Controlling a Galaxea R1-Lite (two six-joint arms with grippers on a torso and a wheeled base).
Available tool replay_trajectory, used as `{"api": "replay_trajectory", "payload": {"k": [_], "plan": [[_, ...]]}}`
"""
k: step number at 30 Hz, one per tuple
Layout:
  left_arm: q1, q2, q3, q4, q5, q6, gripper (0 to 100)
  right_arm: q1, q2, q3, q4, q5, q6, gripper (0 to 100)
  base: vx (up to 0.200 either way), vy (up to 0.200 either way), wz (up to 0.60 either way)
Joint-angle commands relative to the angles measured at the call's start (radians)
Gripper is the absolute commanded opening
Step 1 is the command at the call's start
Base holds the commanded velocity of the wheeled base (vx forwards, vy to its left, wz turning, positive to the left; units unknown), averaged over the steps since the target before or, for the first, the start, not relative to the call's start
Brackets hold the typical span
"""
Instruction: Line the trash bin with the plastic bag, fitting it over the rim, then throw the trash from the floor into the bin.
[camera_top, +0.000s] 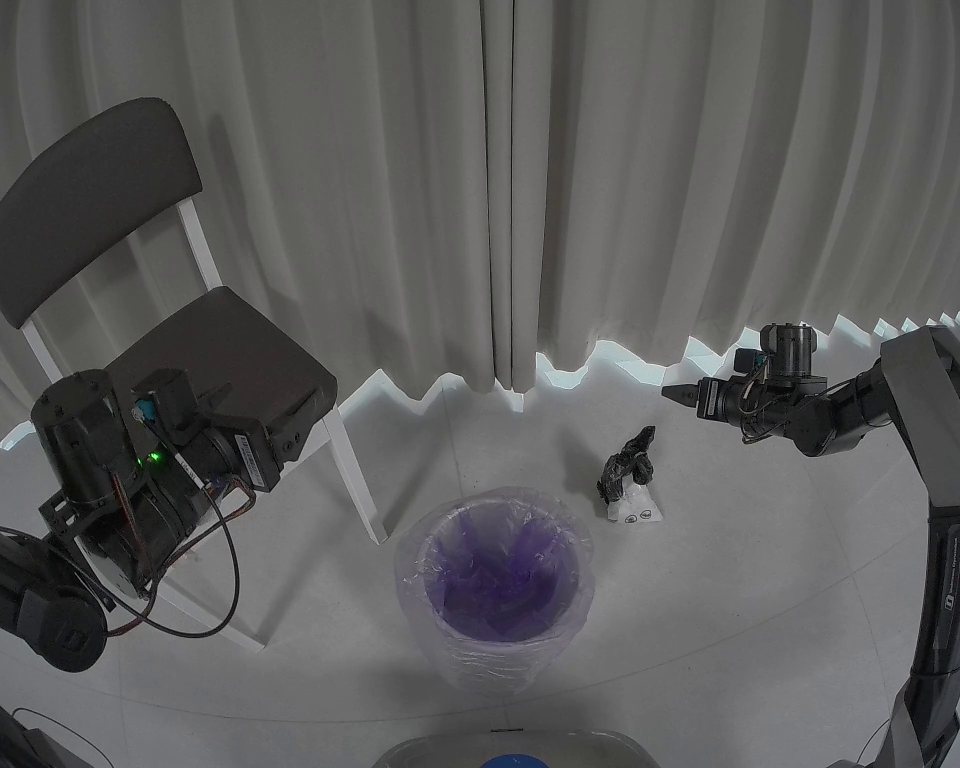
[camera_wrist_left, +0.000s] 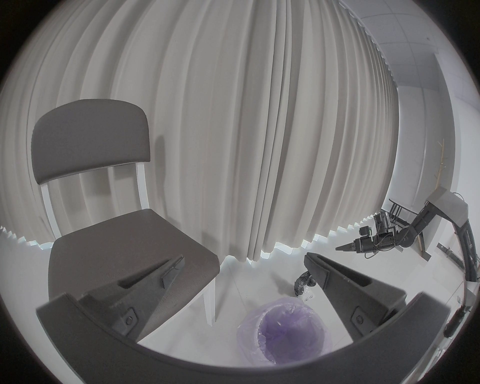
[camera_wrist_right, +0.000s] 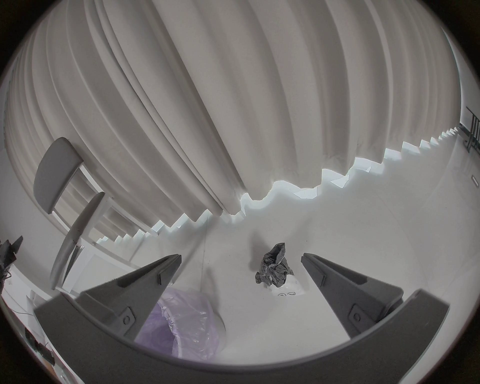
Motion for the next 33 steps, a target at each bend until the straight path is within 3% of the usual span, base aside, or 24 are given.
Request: {"api": "replay_trajectory", "payload": {"k": [1,11,15,25,33], "plan": [[-0.005,0.017,0.033,-0.020,0.001,-0.001,100,-0.001,0.037,-0.012,0.000,0.000,-0.003,100,0.200,0.000,0.00],[-0.008,-0.062,0.117,-0.065,-0.009,0.006,100,-0.001,0.144,-0.093,-0.003,-0.004,-0.001,100,0.040,0.000,0.00],[-0.007,-0.064,0.111,-0.066,-0.009,0.005,100,0.006,0.227,-0.167,-0.008,-0.084,-0.003,100,0.000,0.000,0.00],[-0.005,-0.064,0.128,-0.068,-0.009,-0.005,100,0.032,0.351,-0.231,-0.055,-0.100,-0.014,100,0.000,0.000,0.00],[-0.007,-0.062,0.131,-0.068,-0.009,-0.003,100,0.047,0.471,-0.343,-0.058,-0.173,-0.049,100,0.000,0.000,0.00]]}}
